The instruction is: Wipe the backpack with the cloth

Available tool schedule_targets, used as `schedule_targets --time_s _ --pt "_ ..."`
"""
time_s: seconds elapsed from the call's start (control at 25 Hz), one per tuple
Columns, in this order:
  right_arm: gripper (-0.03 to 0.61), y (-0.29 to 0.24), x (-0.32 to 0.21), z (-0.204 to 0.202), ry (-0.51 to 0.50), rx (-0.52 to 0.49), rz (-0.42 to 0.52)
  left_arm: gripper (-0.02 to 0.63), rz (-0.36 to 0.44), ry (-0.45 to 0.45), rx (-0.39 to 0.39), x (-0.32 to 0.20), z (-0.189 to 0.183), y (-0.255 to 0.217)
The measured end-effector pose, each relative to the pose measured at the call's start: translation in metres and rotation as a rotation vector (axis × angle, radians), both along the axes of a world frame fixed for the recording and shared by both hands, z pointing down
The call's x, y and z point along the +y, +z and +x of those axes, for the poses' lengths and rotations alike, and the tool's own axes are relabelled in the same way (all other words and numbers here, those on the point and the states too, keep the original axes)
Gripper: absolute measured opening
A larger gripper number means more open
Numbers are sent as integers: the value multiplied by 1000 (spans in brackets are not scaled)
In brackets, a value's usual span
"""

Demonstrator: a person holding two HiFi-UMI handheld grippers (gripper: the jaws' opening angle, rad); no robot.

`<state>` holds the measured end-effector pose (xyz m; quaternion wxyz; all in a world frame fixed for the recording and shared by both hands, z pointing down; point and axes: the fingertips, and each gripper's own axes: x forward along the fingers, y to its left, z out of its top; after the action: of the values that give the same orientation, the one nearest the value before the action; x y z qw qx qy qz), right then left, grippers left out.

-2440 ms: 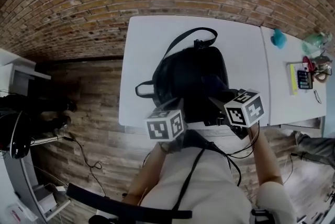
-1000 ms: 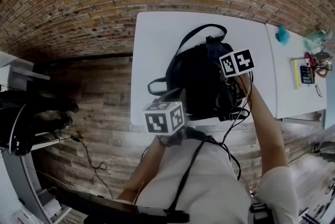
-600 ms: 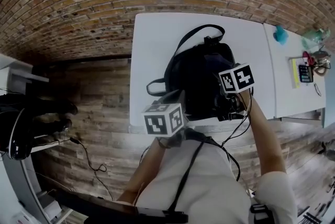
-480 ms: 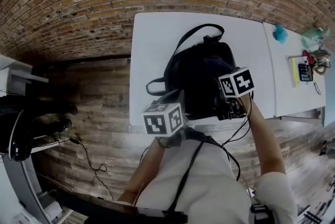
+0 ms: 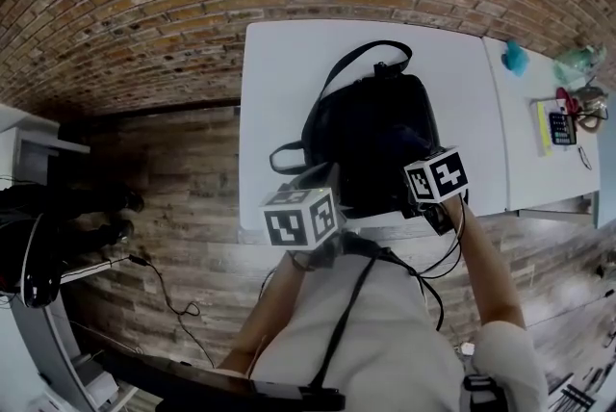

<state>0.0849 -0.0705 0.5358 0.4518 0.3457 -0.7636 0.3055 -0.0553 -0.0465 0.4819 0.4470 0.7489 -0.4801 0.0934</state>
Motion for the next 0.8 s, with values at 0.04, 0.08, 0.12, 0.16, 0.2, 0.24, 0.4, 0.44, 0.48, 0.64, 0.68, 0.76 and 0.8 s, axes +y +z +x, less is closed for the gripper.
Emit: schedule_targets --time_s 0.04,0.08,0.12,0.16,0.2,0.24,0.4,0.44,0.48,0.64,0.68,0.76,0.8 --pt "38 1 2 1 1 3 -3 5 0 0 1 0 0 0" --pt "38 1 4 2 2 5 -7 5 -1 1 2 -1 1 1" --pt "38 2 6 3 4 6 -12 5 -1 2 2 -1 1 1" --pt "38 2 9 4 7 4 -16 5 -2 2 3 -1 1 1" --pt "38 3 11 4 10 2 -21 5 -2 2 4 -1 1 2" --pt "38 3 14 5 12 1 -27 5 -2 1 5 -1 1 2" --pt "38 6 26 10 10 3 -53 5 -3 -9 11 -2 -1 2" --pt "38 7 30 11 10 2 -61 5 -4 -13 12 -1 -2 2" --pt "38 8 33 13 12 1 -69 5 -5 -17 13 -1 -2 2" --pt "38 11 40 16 19 -5 -94 5 -5 -34 16 -1 -6 3" --pt "38 12 42 17 18 -5 -100 5 -3 -38 16 -1 -7 3" --pt "38 14 45 18 21 -4 -112 5 -4 -46 18 -1 -9 3" --pt "38 15 46 19 24 -4 -117 5 -6 -50 19 0 -10 3"
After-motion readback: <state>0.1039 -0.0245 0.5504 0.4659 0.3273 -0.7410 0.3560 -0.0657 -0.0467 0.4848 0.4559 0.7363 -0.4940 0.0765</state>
